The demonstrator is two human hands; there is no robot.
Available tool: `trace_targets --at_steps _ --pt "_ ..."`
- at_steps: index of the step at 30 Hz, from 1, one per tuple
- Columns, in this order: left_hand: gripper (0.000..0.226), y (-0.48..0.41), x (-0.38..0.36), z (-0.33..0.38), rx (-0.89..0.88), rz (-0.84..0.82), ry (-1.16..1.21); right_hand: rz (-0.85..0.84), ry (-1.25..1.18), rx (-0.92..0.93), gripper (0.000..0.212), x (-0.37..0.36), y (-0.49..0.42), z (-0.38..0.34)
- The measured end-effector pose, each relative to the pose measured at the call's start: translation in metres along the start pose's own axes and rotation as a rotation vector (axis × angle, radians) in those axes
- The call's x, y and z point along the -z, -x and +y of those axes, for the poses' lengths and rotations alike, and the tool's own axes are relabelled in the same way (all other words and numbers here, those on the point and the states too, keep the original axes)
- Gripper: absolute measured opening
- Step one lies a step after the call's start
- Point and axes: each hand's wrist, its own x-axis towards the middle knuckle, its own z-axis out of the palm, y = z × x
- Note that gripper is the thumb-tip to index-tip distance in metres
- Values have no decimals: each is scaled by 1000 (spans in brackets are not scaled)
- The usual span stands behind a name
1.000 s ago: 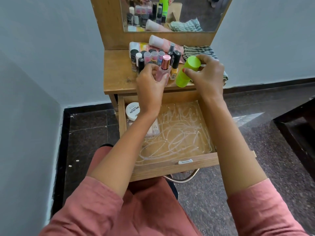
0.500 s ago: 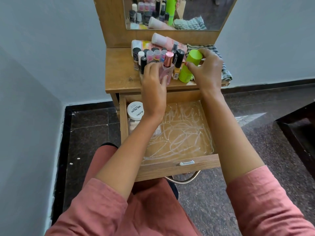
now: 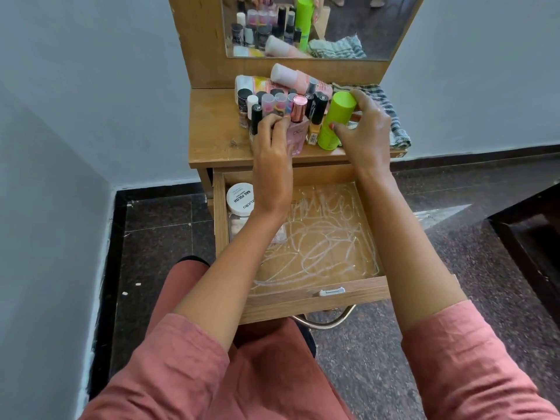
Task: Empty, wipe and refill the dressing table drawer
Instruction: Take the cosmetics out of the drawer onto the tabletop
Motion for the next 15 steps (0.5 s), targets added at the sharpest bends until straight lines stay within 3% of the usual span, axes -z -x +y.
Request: trace_targets --at_steps 15 --pt "44 3 1 -6 -2 -66 -3 13 -109 -30 70 -4 16 13"
